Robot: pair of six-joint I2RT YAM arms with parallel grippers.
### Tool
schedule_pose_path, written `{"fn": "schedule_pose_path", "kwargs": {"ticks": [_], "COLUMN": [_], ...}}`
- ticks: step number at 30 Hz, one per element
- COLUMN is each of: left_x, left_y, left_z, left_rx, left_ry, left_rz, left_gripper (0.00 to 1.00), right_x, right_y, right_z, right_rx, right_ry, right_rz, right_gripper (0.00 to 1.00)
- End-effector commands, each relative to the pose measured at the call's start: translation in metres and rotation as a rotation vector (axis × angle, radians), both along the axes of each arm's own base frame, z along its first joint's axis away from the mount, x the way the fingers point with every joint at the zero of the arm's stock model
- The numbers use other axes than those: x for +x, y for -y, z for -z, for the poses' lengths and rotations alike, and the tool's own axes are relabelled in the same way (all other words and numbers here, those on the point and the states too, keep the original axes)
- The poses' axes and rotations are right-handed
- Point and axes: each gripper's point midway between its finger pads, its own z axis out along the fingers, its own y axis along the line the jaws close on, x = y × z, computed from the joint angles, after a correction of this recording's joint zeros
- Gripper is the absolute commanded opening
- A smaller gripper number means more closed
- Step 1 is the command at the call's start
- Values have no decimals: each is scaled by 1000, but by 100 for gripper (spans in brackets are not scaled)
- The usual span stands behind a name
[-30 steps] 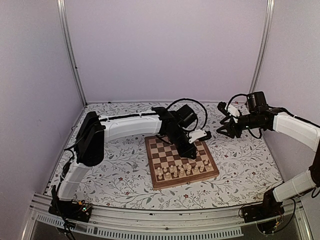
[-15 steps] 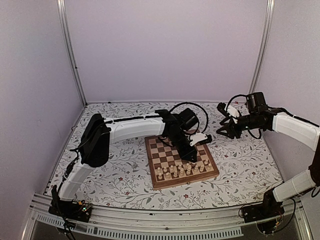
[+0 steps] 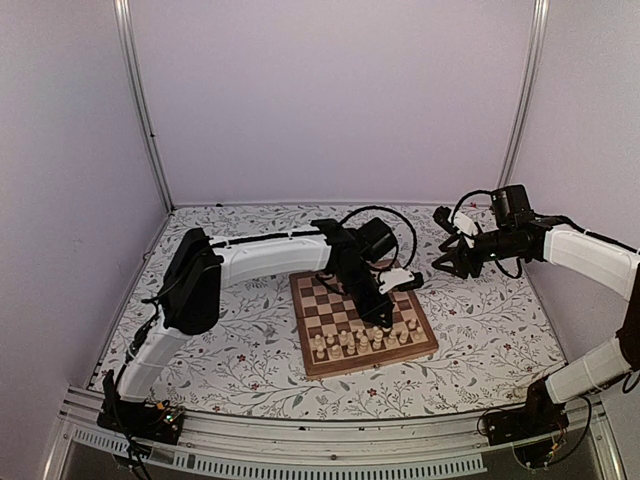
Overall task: Set up the chess pieces on the board
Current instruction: Place the chess piece on the chessboard.
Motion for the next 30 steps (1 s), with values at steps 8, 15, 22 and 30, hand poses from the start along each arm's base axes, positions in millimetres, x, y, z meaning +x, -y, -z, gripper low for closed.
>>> {"fn": "schedule_pose_path", "kwargs": {"ticks": [8,15,22,30], "left_x": [-5,-8,-7,-8], "left_y": [5,7,10,14], "left_z": [12,10,4,-6], "left_rx": [18,9,-13,-45], "left_ry": [-14,-25,-28,-30], "left_rz": [13,18,15,17], "left_gripper": [9,17,23,25], "right_x": [0,0,0,-1], "right_y": [1,1,1,0], "right_z": [6,7,8,7], "right_rx": [-8,-9,-10,-9], "right_ry": [-13,-17,-18,-19], "right_rz": [4,4,3,2], "right_gripper": [53,53,53,54]}}
